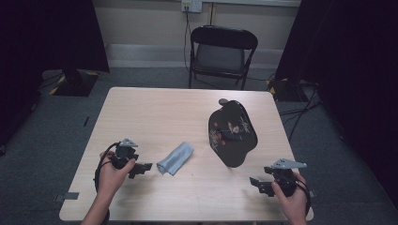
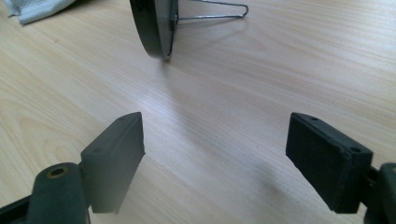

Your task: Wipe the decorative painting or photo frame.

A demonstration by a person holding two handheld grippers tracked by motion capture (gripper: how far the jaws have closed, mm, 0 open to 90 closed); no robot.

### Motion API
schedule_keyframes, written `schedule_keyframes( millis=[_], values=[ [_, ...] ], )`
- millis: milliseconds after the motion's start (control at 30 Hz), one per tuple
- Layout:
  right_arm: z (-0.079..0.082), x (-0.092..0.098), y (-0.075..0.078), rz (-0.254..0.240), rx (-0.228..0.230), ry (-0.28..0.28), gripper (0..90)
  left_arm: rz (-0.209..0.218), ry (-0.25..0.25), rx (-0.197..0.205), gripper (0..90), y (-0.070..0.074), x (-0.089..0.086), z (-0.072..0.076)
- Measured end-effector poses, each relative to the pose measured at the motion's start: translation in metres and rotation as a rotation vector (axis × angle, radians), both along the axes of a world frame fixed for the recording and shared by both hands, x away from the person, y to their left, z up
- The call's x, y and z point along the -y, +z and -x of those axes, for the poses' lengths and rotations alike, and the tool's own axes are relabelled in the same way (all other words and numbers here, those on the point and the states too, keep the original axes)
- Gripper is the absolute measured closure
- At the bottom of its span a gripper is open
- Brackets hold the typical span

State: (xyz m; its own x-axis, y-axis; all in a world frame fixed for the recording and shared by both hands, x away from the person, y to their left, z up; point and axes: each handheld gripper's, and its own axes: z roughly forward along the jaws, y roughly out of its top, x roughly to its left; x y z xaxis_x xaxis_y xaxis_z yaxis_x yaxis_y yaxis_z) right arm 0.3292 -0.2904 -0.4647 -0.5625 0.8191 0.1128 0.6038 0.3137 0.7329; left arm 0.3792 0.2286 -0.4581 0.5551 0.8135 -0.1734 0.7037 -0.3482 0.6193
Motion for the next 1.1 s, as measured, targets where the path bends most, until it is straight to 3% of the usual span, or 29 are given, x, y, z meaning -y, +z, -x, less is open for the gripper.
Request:
schedule_keyframes(
  millis=[400,600,1100],
  values=[
    [0.001,0.008,-0.001,0.005,0.005,0.005,19.2,-0.001,-0.002,0.009,24.8,0.0,-0.015,0.005],
    [0.003,0.011,-0.002,0.018,0.002,0.004,19.3,0.021,0.012,0.009,24.8,-0.002,-0.022,0.007],
    [0.002,0.019,-0.006,0.029,0.0,0.005,19.3,0.007,0.013,0.001,24.6,-0.012,-0.037,0.01]
  ],
)
